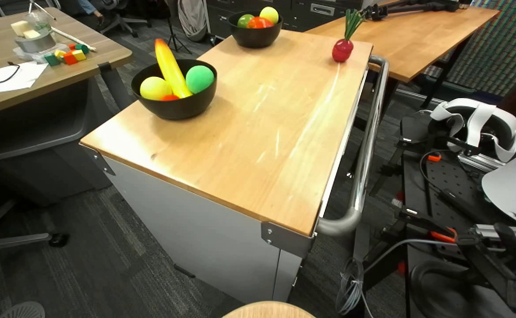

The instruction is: Place the fruits and vegetables in the two black bowls

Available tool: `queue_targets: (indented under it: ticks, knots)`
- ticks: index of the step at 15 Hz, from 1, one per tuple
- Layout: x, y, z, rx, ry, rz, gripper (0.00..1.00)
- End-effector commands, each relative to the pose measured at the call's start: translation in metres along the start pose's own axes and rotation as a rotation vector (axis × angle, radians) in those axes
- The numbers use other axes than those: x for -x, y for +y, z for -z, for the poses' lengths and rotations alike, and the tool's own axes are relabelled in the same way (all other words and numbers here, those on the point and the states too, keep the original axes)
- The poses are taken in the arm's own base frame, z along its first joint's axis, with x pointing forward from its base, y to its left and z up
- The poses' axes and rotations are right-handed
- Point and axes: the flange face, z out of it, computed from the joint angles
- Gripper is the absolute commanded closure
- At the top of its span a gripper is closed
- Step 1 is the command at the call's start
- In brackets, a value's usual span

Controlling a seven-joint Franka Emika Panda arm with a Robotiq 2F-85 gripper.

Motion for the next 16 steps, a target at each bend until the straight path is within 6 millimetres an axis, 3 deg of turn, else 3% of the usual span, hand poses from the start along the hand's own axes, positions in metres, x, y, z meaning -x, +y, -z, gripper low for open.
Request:
queue_targets:
  ticks: [1, 4, 9, 16]
  knots:
    - [-0.035, 0.003, -0.017, 0.161, -0.066, -0.041, 0.93]
    - [-0.035, -0.038, -0.013, 0.244, -0.108, -0.028, 0.93]
    - [-0.007, -0.104, -0.019, 0.315, -0.256, 0.025, 0.93]
    - [0.018, -0.137, -0.040, 0.305, -0.375, 0.113, 0.93]
